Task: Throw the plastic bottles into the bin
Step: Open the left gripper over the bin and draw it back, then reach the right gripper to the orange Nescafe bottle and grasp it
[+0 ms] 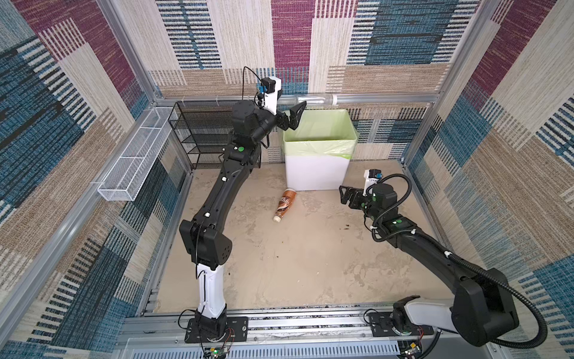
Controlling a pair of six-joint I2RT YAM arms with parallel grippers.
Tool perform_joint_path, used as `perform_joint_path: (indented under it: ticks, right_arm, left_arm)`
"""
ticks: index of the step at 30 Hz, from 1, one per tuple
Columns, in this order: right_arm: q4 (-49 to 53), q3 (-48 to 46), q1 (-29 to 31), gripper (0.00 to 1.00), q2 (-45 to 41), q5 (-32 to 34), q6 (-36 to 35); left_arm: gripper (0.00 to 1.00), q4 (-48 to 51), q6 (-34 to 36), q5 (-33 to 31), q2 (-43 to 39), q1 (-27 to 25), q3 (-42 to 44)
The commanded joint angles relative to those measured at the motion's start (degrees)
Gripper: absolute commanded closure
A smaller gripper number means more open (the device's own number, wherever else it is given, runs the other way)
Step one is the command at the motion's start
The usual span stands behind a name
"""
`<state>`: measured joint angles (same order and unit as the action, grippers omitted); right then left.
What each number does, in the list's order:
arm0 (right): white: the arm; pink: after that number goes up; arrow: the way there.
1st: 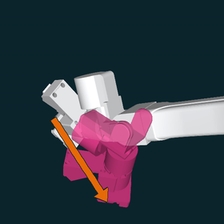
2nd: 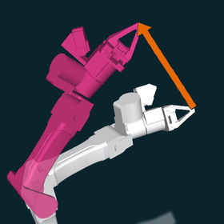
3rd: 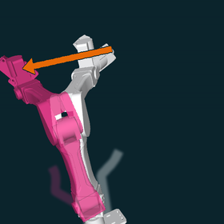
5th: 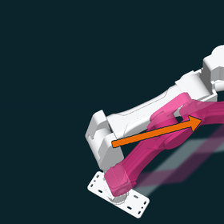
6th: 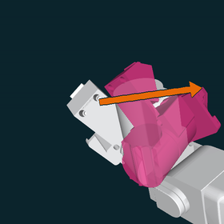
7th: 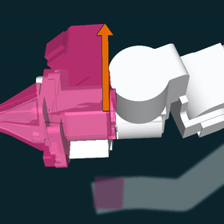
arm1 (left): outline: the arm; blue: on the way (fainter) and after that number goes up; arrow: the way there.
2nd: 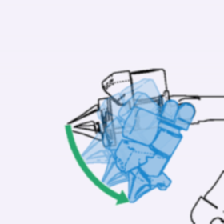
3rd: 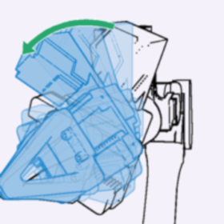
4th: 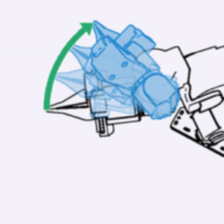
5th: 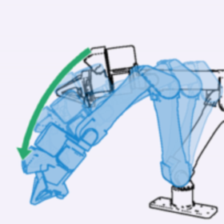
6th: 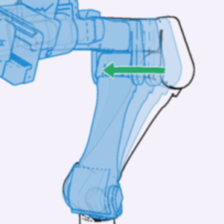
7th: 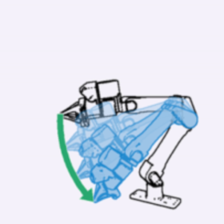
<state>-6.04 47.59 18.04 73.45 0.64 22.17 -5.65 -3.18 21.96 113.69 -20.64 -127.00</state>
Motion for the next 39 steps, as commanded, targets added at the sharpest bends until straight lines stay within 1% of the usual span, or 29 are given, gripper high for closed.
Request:
perform_joint_path:
  ticks: [1, 5, 8, 10, 12, 15, 17, 20, 23, 27, 29, 31, 34, 36, 39]
  right_arm:
    - [-0.61, 0.52, 0.15, 0.03, 0.12, -0.14, -0.41]
    - [0.4, 1.37, 0.23, 0.03, 1.15, -0.62, -0.72]
    - [1.53, 1.89, 0.24, 0.03, 1.56, -0.84, -0.88]
    - [3.07, 3.1, 0.37, 0.02, 2.91, -1.03, -0.88]
    - [5.65, 5.17, 1.29, 0.03, 5.14, 0.77, -0.27]
    - [7.81, 8.26, 5.04, 0.02, 8.41, 5.94, 1.3]
    - [8.23, 10.44, 8.14, 0.02, 11.29, 8.03, 2.61]
    - [8.55, 14.39, 12.25, 0.02, 17.01, 8.46, 6.06]
    - [8.36, 18.76, 15.54, 0.02, 23.57, 7.77, 9.01]
    - [8.59, 25.02, 17.67, 0.03, 31.66, 6.06, 12.91]
    - [7.8, 27.63, 18.36, 0.03, 35.39, 5.29, 15.01]
    - [8.38, 31.24, 18.96, 0.04, 39.13, 4.79, 16.69]
    - [10.28, 36.45, 20.06, 0.05, 44.39, 4.65, 17.81]
    - [10.76, 38.88, 20.67, 0.05, 47.12, 4.75, 18.18]
    - [10.96, 41.73, 21.34, 0.06, 50.7, 5.48, 19.3]
  left_arm:
    - [0.01, -0.82, 2.48, -2.3, -4.11, 0.16, 5.97]
    - [0.02, -0.04, 5.22, -4.32, -9.94, 0.67, 14.99]
    - [0.02, -2.54, 5.81, -5.28, -16.83, 1.38, 25.0]
    - [0.03, -2.17, 6.86, -6.94, -21.34, 2.05, 30.48]
    - [0.02, 1.41, 7.22, -8.6, -24.64, 3.07, 34.03]
    - [0.02, 8.48, 7.27, -10.71, -29.28, 4.65, 38.23]
    - [0.02, 13.13, 8.2, -14.29, -32.97, 5.14, 41.52]
    - [0.01, 17.49, 7.89, -20.05, -38.83, 6.0, 47.06]
    - [0.01, 22.74, 8.47, -23.82, -43.34, 7.38, 50.1]
    - [0.01, 26.19, 10.39, -24.54, -48.98, 9.76, 54.92]
    - [0.01, 24.17, 9.86, -25.57, -52.16, 11.15, 59.73]
    - [0.01, 20.62, 7.73, -26.23, -54.6, 12.99, 65.04]
    - [0.03, 17.08, 7.6, -23.45, -55.72, 14.89, 69.84]
    - [0.06, 17.01, 6.18, -22.31, -55.28, 15.88, 70.34]
    - [0.11, 18.63, 4.72, -20.9, -54.59, 15.99, 69.52]
